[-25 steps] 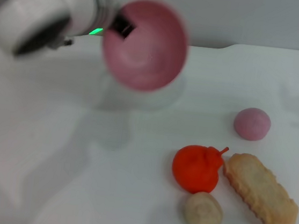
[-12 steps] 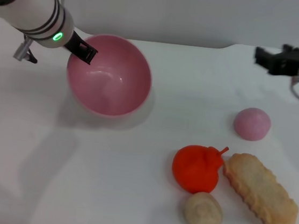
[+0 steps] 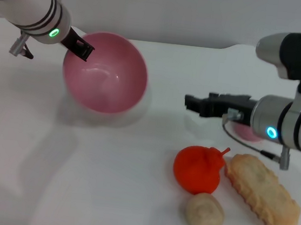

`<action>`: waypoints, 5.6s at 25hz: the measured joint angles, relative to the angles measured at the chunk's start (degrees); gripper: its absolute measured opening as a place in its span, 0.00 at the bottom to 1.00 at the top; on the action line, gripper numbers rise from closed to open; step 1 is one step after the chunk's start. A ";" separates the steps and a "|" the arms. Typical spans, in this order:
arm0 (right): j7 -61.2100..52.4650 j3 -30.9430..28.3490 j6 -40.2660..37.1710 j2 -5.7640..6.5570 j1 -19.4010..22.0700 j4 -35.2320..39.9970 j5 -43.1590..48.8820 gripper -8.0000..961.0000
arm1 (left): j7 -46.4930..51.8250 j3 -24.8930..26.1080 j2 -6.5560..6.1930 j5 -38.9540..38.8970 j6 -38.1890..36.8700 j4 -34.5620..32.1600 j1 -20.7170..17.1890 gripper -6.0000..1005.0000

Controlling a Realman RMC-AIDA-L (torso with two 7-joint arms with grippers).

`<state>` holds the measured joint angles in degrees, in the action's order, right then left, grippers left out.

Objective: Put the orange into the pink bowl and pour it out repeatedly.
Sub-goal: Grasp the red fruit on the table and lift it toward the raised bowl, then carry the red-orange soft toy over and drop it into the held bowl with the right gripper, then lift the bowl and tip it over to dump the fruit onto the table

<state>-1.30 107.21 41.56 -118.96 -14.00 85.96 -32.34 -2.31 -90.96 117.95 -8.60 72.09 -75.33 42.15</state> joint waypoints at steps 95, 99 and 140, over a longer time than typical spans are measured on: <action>-13.82 9.44 18.64 0.14 -8.73 21.29 24.49 0.05 | -3.93 -1.32 0.47 0.61 -3.79 4.87 2.88 0.05; -13.65 8.46 17.20 0.04 -10.17 19.16 24.31 0.05 | -4.26 -3.42 0.62 -2.13 -4.67 4.56 3.60 0.05; -25.87 8.55 10.56 -0.84 -0.72 28.31 67.63 0.72 | -9.26 -7.66 0.47 -2.83 -8.29 2.16 3.08 0.05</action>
<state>-27.17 115.77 52.12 -119.80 -14.72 114.27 35.29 -11.57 -98.62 118.41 -11.43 63.80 -73.17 45.22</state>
